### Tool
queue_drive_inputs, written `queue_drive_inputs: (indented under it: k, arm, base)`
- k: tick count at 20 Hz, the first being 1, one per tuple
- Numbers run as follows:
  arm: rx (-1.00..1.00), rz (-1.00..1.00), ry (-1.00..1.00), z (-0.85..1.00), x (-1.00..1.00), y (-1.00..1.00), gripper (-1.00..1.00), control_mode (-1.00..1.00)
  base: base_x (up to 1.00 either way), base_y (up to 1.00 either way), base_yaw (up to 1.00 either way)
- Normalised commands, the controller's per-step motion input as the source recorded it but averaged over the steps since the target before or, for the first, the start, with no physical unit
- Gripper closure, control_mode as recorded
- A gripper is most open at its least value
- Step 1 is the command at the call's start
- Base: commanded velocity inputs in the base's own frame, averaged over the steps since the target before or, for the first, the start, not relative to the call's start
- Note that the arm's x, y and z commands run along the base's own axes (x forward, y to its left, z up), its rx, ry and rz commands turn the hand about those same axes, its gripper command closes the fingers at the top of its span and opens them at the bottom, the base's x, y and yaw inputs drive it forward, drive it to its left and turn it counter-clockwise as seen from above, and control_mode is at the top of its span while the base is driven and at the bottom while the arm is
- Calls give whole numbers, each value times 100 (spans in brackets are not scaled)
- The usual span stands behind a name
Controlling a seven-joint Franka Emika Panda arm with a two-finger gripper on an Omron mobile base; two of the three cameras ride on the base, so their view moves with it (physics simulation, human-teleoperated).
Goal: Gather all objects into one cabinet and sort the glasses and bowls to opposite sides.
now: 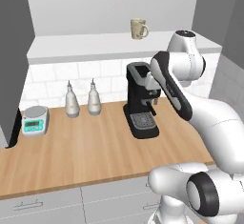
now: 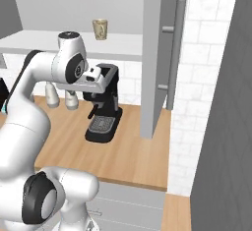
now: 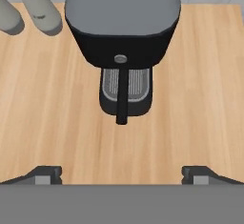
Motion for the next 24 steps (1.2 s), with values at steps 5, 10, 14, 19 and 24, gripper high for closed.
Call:
queue_drive_inputs:
  k: [5, 10, 14, 19, 24]
  arm:
    - [0, 0, 0, 0, 0, 0, -100, 100]
    - [1, 0, -16, 38, -24, -7, -100, -100]
    - [2, 0, -32, 78, -31, -13, -100, -100]
    - [3, 0, -36, 80, -10, -7, -100, -100]
    - [4, 0, -30, 71, 1, 0, -100, -100]
  base:
    - [-6, 0, 0]
    - [-15, 0, 0]
    - [0, 0, 0]
    - [0, 0, 0]
    - [0, 0, 0]
